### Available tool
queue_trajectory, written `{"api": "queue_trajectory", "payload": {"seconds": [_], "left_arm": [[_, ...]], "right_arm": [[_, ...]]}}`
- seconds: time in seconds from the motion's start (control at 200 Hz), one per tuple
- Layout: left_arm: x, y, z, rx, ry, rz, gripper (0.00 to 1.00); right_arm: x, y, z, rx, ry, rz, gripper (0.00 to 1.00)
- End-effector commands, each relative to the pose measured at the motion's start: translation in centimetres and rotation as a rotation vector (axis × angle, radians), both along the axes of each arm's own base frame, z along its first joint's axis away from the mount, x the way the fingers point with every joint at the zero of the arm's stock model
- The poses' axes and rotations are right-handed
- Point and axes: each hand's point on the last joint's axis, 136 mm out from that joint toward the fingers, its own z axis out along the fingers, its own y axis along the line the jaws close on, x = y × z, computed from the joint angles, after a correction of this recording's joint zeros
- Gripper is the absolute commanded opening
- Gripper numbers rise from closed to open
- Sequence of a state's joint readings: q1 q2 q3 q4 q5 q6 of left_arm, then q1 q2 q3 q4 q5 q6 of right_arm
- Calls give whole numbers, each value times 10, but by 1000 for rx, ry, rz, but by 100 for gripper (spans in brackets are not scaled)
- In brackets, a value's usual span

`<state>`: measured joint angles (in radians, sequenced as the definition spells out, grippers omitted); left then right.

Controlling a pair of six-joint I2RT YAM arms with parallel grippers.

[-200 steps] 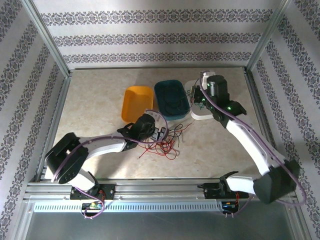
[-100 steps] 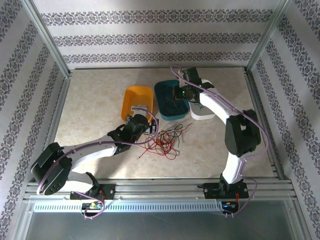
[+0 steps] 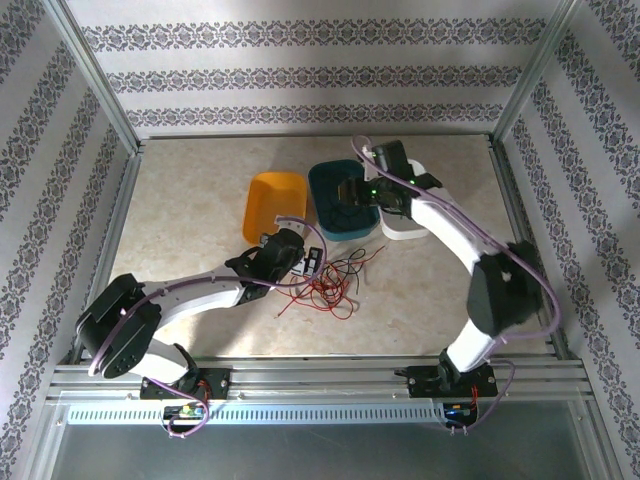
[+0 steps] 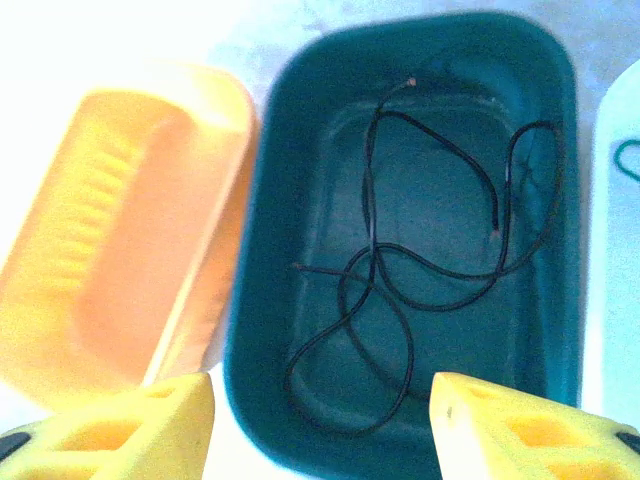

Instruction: Untangle the cables

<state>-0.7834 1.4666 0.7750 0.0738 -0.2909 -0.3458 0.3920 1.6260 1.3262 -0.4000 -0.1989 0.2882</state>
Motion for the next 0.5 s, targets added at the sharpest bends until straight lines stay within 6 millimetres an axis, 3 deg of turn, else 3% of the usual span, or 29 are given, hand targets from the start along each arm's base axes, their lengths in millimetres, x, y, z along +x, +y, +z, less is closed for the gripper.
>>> {"api": "queue_trajectory", "payload": {"seconds": [0.0,0.15,0.25,0.34,0.495], "left_arm": [[1,-7,-3,11,27,-47,96],[-2,-15,-10,-3,55,-80,94],[-3,-20,-17,0,77,-103,93],[-3,-22,-22,2,91,-109,92],[-3,-24,-24,-5,98,-103,92]], "right_arm": [[-40,-4,-9,-16,40,29,59],[-102,1,-45,-16,174,100,56],[-129,6,-72,-8,265,110,52],[-135,8,-90,-15,321,100,50],[-118,2,-106,-74,343,35,49]]}}
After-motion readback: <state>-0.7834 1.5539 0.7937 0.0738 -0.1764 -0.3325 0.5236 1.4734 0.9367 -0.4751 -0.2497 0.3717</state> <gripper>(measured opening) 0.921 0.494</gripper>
